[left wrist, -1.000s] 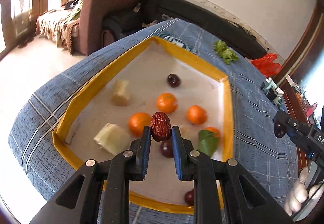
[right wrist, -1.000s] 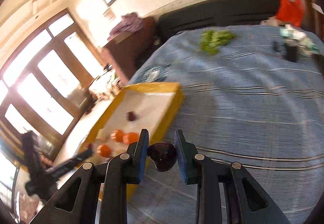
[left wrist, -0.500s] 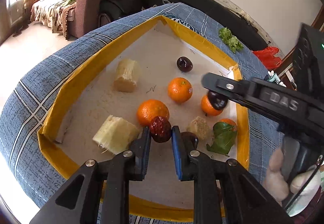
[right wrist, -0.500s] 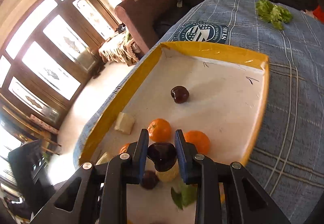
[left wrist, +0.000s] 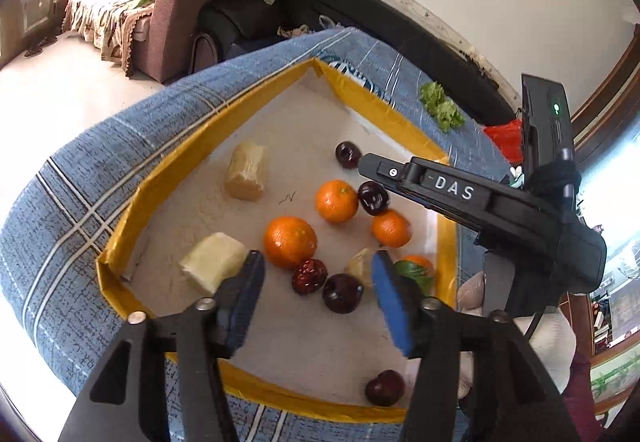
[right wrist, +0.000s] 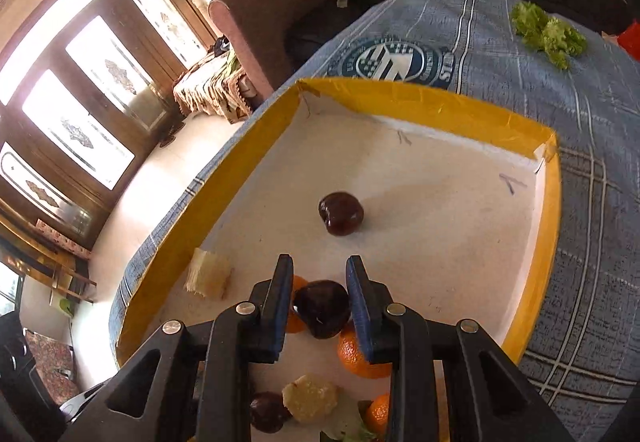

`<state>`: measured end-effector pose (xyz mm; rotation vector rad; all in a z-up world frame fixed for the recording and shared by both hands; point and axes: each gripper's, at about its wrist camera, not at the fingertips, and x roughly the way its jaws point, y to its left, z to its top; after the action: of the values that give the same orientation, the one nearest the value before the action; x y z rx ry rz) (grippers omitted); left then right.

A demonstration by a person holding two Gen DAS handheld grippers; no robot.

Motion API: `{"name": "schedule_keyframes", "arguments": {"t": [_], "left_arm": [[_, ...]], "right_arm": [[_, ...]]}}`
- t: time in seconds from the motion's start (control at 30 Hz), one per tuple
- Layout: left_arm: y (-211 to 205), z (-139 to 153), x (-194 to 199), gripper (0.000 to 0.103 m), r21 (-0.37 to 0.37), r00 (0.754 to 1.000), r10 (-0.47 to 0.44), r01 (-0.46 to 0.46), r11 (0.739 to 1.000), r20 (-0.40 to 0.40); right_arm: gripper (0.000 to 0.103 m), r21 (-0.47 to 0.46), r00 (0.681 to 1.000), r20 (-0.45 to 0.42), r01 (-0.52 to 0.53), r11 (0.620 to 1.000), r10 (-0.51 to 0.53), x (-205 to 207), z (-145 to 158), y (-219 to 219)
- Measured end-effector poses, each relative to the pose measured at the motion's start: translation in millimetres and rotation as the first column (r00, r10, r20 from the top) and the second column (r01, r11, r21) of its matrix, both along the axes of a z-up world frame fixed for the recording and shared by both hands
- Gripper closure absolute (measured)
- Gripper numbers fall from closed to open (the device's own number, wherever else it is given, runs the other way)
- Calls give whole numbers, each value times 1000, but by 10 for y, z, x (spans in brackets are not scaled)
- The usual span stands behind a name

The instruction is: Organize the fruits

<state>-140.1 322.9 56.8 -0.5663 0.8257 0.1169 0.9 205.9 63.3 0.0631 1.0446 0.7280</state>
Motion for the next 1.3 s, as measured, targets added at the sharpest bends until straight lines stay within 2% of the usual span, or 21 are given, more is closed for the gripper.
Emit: {"name": "schedule_keyframes", "arguments": {"t": [0.1, 0.27, 0.5, 0.67, 0.73, 0.83, 0.87, 0.93, 0.97, 1.07, 1.13, 1.2, 1.3], "left_arm": [[-33, 63, -21, 45, 2, 1000, 2, -2, 1000, 14], [-166, 166, -85, 44, 9, 999, -5, 5, 1000, 38], [-574, 456, -156, 44, 17, 992, -64, 63, 998, 111], [-1052, 758, -178, 44, 1, 968, -161, 164, 986, 194], [-1329, 936, -185, 44, -16, 945, -219, 230, 973, 241], [-1640, 1169, -180, 42, -19, 913, -293, 311, 950, 283], [-1777, 1302, -177, 41, -16, 895, -325, 346, 938, 306], [-1914, 1504, -189, 40, -3, 871, -357, 380, 925, 337], [-1995, 1685, -216, 38, 17, 852, -377, 399, 917, 364], [-2121, 2060, -332, 27, 73, 817, -394, 402, 913, 421], [-2166, 2390, -482, 22, 158, 794, -390, 359, 920, 466], [-2189, 2636, -643, 14, 250, 785, -373, 282, 926, 494], [-2207, 2958, -872, 5, 418, 777, -345, 116, 901, 527]], "right_arm": [[60, 14, 1000, 26, 16, 1000, -16, -49, 118, -112], [60, 46, 997, 62, 40, 998, -43, -203, 339, -431], [57, 60, 981, 164, 95, 994, -103, -698, 626, -1302], [57, 84, 963, 194, 173, 981, -186, -963, 778, -2036], [57, 80, 949, 223, 212, 974, -224, -1062, 878, -2324], [57, 92, 917, 271, 277, 956, -292, -1202, 1108, -2805], [57, 98, 907, 286, 294, 951, -310, -1237, 1198, -2934], [57, 111, 876, 332, 332, 937, -349, -1343, 1461, -3225], [57, 116, 863, 353, 343, 932, -361, -1394, 1591, -3347], [57, 135, 807, 433, 382, 914, -401, -1557, 2064, -3675], [54, 158, 767, 482, 399, 903, -423, -1666, 2426, -3889], [54, 181, 728, 523, 413, 893, -443, -1770, 2761, -4036], [48, 190, 678, 579, 427, 884, -452, -1856, 3288, -4122]]}}
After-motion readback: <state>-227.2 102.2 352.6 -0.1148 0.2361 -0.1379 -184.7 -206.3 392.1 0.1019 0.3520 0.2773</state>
